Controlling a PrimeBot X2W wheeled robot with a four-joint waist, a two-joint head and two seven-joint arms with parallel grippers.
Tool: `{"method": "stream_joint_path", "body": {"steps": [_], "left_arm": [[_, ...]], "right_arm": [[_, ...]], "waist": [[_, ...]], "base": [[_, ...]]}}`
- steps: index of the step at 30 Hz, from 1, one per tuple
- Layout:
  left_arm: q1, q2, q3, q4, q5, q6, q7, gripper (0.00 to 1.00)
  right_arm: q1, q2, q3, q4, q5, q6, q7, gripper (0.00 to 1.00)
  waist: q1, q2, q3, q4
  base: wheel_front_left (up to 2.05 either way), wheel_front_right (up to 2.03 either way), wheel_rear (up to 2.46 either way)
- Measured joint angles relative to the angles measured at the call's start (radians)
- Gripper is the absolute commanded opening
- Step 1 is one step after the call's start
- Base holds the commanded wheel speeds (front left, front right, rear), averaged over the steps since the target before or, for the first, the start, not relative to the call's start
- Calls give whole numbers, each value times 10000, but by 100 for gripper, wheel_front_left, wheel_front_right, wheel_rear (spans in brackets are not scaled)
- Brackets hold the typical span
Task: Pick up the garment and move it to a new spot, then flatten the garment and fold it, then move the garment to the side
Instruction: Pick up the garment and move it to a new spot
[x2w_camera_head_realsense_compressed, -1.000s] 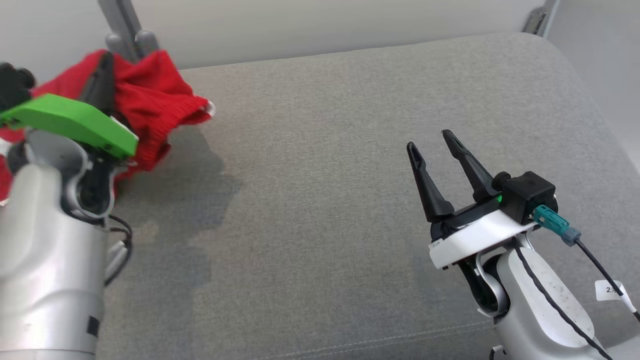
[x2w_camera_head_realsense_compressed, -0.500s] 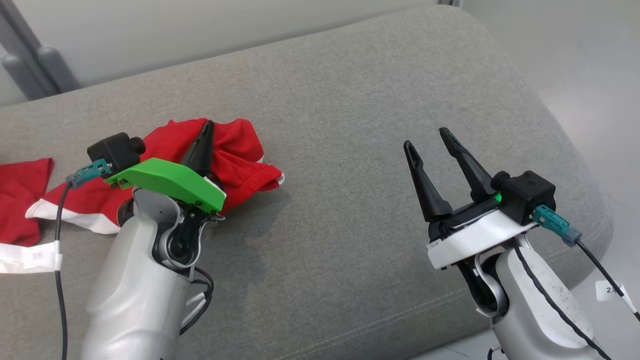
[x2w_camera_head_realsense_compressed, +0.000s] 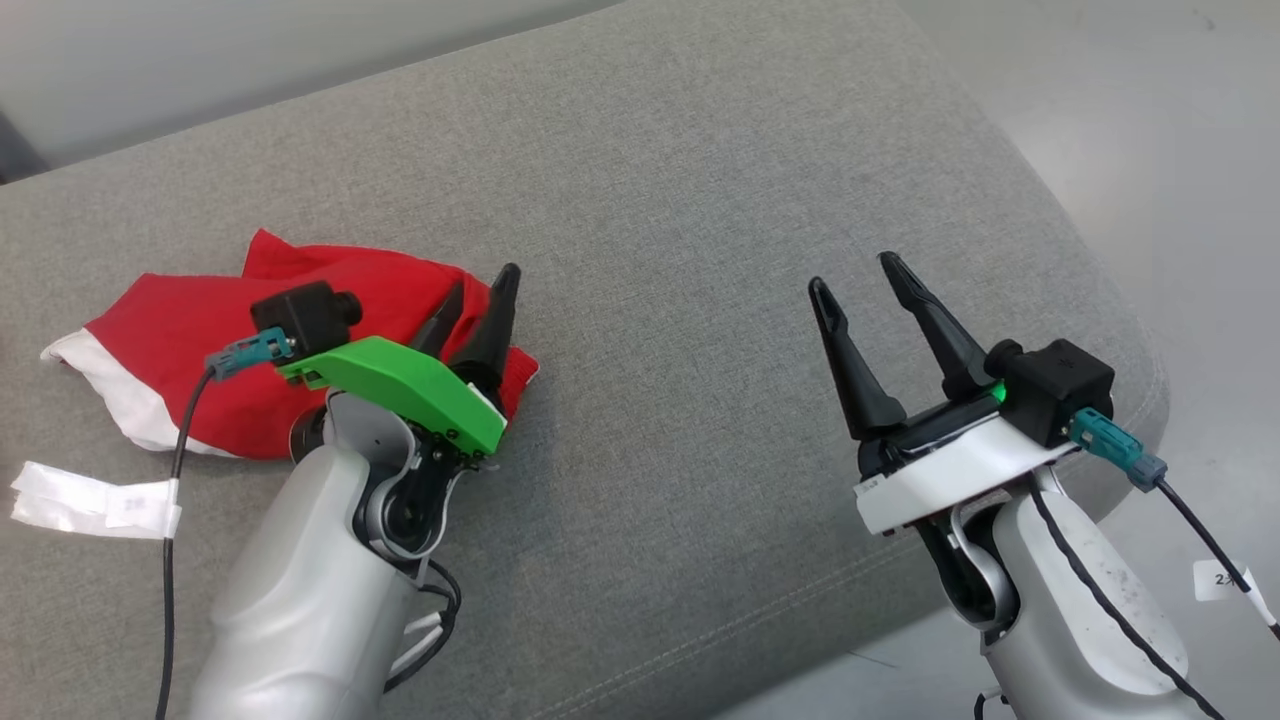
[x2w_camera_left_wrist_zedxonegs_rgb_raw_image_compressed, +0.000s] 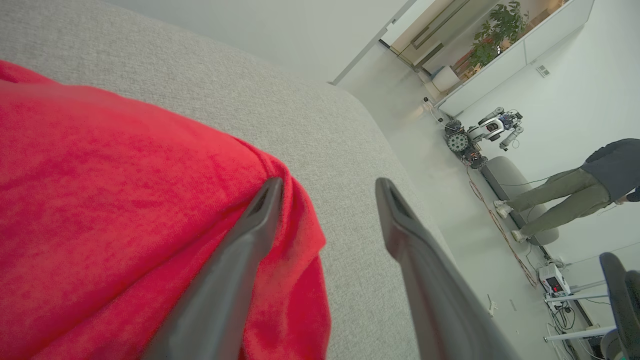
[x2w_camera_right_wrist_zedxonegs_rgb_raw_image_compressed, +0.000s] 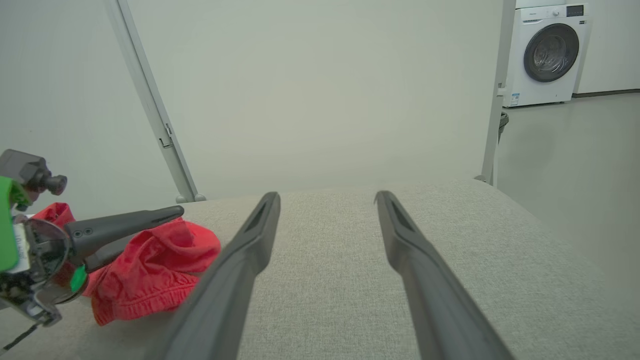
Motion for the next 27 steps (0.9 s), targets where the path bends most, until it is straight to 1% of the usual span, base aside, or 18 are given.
{"method": "stream_joint_path", "body": {"steps": [5,12,19,23,27], "left_arm": [[-132,12,-426,-449,113,0,-512,100],[-500,96,-936,-966,1074,0,-1218,100],[-221,1221,-1210,-871,2199,0,-1787,100],[400,1417,-1212,-708,2364,0,-1946,100],[918,1578,-1001,-731,2617,46,-2034,100]], "right_arm": [[1,-2,-201,23,-15,0,0,100],[5,-36,-232,98,-81,71,0,100],[219,-63,-186,318,-81,109,0,100],[464,-61,-199,600,-8,151,0,100],[832,-54,-169,932,88,155,0,100]], "waist": [[0,0,-30,191],[-1,0,-210,696],[0,0,-457,1264],[0,0,-703,1495],[0,0,-938,1734]], "base": [[0,0,0],[0,0,0],[0,0,0],[0,0,0],[0,0,0]]}}
